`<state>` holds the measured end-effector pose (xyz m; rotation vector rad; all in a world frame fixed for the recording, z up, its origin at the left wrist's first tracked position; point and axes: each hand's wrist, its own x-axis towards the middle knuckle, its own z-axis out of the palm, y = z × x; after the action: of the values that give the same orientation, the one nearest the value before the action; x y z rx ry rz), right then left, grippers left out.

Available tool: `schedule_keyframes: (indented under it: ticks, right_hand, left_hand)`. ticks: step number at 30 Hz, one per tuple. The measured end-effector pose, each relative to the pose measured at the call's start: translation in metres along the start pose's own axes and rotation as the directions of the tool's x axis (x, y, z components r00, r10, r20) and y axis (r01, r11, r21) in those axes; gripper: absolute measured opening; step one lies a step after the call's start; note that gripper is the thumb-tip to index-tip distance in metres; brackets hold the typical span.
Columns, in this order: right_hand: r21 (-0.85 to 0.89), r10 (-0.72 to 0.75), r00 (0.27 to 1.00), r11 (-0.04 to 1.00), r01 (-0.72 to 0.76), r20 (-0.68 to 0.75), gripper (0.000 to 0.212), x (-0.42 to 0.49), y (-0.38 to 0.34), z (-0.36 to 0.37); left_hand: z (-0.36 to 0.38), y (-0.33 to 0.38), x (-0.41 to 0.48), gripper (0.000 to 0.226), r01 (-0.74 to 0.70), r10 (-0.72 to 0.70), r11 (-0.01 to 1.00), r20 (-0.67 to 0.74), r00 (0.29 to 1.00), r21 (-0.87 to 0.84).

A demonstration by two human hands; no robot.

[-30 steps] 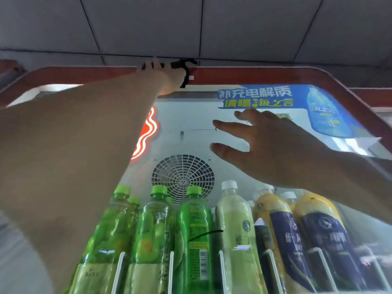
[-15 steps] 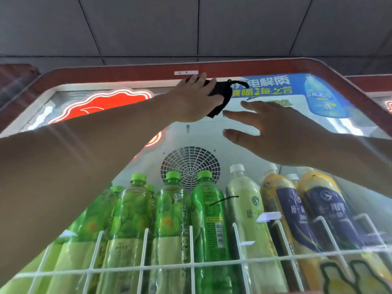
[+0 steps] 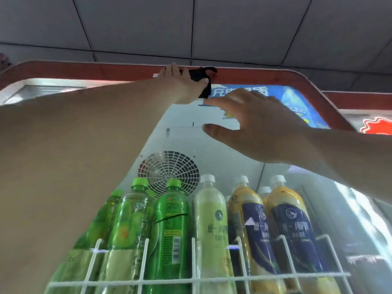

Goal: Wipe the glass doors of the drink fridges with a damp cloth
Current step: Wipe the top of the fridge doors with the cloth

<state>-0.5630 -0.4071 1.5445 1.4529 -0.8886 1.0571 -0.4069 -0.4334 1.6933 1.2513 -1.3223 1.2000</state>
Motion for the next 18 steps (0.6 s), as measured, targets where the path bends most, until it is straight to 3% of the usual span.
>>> schedule_keyframes:
  ticks: [3,7,14,18]
  right_hand:
    - [0.015,0.047,0.999,0.999,-0.047,0.007,0.070,-0.007,0.026,-0.004]
    - [0.022,0.127,0.992,0.992,-0.128,0.022,0.083,-0.018,0.060,-0.008]
    - [0.018,0.145,0.988,0.989,-0.146,0.046,0.105,-0.033,0.092,-0.005]
    - [0.029,0.145,0.989,0.989,-0.146,0.029,0.106,-0.033,0.098,-0.003]
  left_hand:
    - [0.001,0.018,0.001,0.082,0.077,-0.078,0.996,-0.010,0.997,-0.044]
    - [0.003,0.026,-0.010,0.080,0.052,-0.052,0.998,0.010,0.999,-0.034]
    - [0.000,0.026,-0.042,0.079,-0.162,0.163,0.984,0.005,0.987,-0.077]
    - [0.009,0.021,-0.048,0.074,-0.277,0.279,0.958,0.019,0.960,-0.078]
